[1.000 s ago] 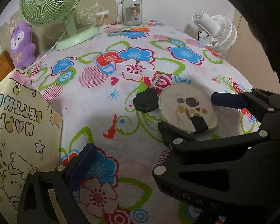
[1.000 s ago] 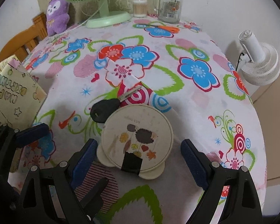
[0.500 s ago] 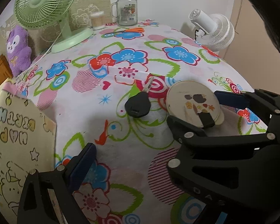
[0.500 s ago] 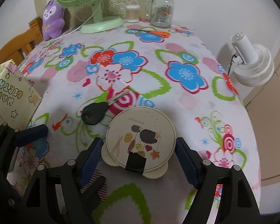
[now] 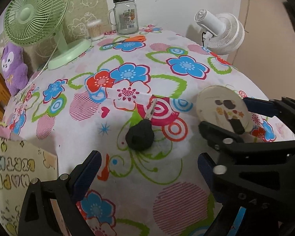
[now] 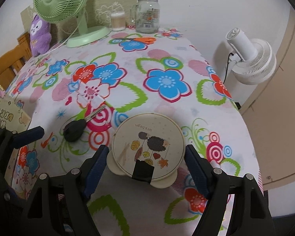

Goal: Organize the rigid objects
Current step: 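Grasp the black key fob with the left tool while the right tool holds the compact, then lift and carry the key fob and compact with both tools toward the yellow box, then lower the key fob and compact into the yellow box and open both tools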

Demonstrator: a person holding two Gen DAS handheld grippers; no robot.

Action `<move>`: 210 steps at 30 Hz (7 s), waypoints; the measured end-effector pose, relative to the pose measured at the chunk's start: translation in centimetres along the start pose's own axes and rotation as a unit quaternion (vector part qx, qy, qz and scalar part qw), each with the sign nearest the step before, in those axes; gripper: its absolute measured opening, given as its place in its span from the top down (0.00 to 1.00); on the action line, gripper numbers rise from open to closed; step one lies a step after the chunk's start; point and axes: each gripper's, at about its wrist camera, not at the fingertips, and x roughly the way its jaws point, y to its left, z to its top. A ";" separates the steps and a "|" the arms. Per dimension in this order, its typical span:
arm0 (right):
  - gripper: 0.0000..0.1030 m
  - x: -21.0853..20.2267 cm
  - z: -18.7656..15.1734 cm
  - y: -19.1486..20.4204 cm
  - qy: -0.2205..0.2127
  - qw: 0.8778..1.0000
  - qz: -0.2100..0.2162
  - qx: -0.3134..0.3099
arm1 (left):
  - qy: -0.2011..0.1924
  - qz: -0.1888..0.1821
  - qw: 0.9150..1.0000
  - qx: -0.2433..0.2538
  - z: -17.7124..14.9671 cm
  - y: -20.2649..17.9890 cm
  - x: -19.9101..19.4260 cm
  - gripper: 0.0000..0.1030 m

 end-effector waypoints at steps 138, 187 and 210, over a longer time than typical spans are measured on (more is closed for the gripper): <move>0.23 -16.2 -0.6 14.7 -0.091 0.996 0.014 -0.011 | -0.101 0.021 0.995 -0.016 -6.5 10.3 -18.4 0.70; 0.23 -9.0 2.9 26.3 -0.036 0.993 0.064 -0.093 | -0.049 0.080 0.990 -0.101 -8.2 21.5 -11.9 0.50; 0.21 -6.6 2.4 27.8 0.001 0.989 0.115 -0.097 | -0.042 0.054 0.993 -0.095 -9.5 21.0 -12.3 0.09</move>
